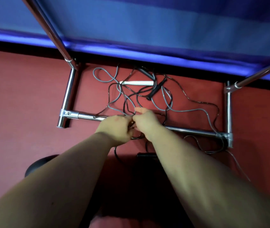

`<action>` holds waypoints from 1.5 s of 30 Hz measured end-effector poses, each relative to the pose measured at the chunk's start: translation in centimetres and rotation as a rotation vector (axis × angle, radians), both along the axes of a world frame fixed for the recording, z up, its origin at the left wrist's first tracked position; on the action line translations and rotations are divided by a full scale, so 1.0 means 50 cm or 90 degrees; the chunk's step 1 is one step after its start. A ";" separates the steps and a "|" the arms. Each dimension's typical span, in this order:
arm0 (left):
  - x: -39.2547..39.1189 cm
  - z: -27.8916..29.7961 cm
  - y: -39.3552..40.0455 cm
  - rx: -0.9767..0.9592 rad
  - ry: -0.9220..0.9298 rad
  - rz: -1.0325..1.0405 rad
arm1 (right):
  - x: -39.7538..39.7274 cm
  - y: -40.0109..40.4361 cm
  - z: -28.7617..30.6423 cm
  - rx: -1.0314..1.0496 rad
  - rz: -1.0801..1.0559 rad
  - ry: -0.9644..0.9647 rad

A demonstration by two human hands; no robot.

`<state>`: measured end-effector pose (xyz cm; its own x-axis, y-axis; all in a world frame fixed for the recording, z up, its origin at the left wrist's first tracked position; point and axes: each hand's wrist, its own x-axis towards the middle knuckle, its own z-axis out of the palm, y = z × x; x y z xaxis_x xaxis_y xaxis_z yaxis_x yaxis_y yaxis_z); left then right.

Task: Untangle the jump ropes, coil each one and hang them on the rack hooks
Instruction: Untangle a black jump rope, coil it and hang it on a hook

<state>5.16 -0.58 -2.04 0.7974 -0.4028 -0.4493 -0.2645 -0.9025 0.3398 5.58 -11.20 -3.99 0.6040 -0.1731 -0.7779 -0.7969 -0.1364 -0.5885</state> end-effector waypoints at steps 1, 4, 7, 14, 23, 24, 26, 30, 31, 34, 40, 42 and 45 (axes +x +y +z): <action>0.001 0.025 -0.008 -0.008 -0.014 -0.002 | 0.004 -0.011 0.027 -0.003 0.009 -0.023; -0.008 0.098 -0.013 -0.014 -0.051 -0.008 | 0.009 -0.028 0.137 0.016 0.010 -0.075; -0.030 0.185 -0.004 -0.058 -0.082 0.063 | -0.004 -0.035 0.266 0.036 0.004 -0.113; -0.116 0.432 0.005 -0.420 -0.065 0.414 | -0.140 -0.069 0.528 -0.115 0.203 -0.346; -0.270 0.632 0.000 -0.790 0.167 0.338 | -0.330 -0.080 0.665 -0.149 0.204 -0.413; -0.269 0.632 -0.004 -0.821 0.223 0.338 | -0.339 -0.082 0.672 -0.153 0.211 -0.433; -0.262 0.632 -0.016 -0.891 0.331 0.359 | -0.343 -0.091 0.682 -0.142 0.248 -0.427; -0.232 0.631 -0.028 -0.984 0.487 0.438 | -0.342 -0.096 0.663 -0.032 0.341 -0.298; -0.221 0.630 -0.026 -1.018 0.517 0.466 | -0.340 -0.090 0.658 -0.017 0.367 -0.279; -0.180 0.620 -0.013 -1.095 0.525 0.593 | -0.322 -0.080 0.651 0.009 0.410 -0.265; -0.162 0.555 -0.008 -0.696 0.290 0.531 | -0.273 -0.097 0.649 0.209 0.049 -0.205; -0.176 0.540 -0.028 -0.639 0.293 0.463 | -0.254 -0.103 0.648 0.268 -0.064 -0.208; -0.177 0.518 -0.060 -0.631 0.438 0.438 | -0.230 -0.109 0.657 0.314 -0.141 -0.236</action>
